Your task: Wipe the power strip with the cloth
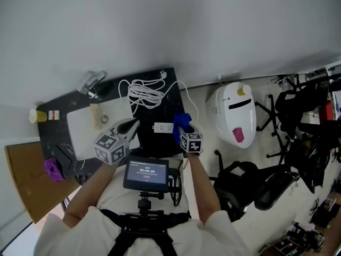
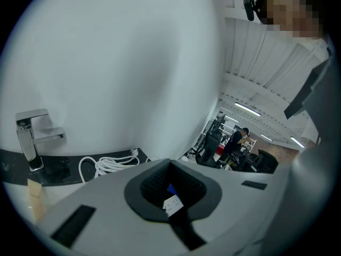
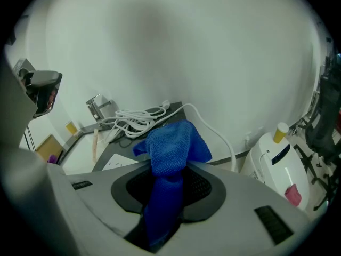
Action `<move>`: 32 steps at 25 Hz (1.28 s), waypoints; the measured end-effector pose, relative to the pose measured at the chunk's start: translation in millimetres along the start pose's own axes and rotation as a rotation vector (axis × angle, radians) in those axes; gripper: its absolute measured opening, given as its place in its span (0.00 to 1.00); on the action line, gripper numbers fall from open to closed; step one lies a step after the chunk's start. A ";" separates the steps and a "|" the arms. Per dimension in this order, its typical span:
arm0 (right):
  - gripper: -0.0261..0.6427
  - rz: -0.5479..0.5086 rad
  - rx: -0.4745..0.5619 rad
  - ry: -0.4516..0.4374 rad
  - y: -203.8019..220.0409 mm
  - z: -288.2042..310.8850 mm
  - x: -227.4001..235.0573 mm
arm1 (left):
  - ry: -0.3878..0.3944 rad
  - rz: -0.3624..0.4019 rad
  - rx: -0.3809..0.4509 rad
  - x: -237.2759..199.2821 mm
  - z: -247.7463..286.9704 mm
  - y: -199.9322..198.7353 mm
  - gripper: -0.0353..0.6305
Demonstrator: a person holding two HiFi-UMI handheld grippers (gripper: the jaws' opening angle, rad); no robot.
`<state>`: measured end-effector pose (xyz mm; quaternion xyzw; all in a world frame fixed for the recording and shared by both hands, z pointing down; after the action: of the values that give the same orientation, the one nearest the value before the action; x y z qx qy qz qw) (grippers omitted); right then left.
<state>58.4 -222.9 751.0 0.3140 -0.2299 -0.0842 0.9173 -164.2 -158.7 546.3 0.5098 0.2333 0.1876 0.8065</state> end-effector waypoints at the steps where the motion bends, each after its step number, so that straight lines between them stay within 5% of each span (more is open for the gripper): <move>1: 0.20 -0.002 0.001 0.003 -0.8 -0.4 1.9 | 0.000 0.000 0.000 -0.2 0.7 -0.4 0.05; 32: 0.20 0.012 0.073 0.044 -12.9 -14.1 53.4 | -0.008 -0.010 -0.014 -1.3 10.9 2.1 0.05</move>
<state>112.0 -241.5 753.0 0.3475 -0.2144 -0.0631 0.9107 -159.3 -166.6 552.5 0.5035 0.2314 0.1832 0.8120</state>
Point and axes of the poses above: the fingertips, and each gripper's own axes: z forward along the fingers, x to its right, y out of its underside, the point moved 2 cm from there along -z, backward along the fingers, and after that the axes turned 14 degrees about z, right-handed, at the moved point
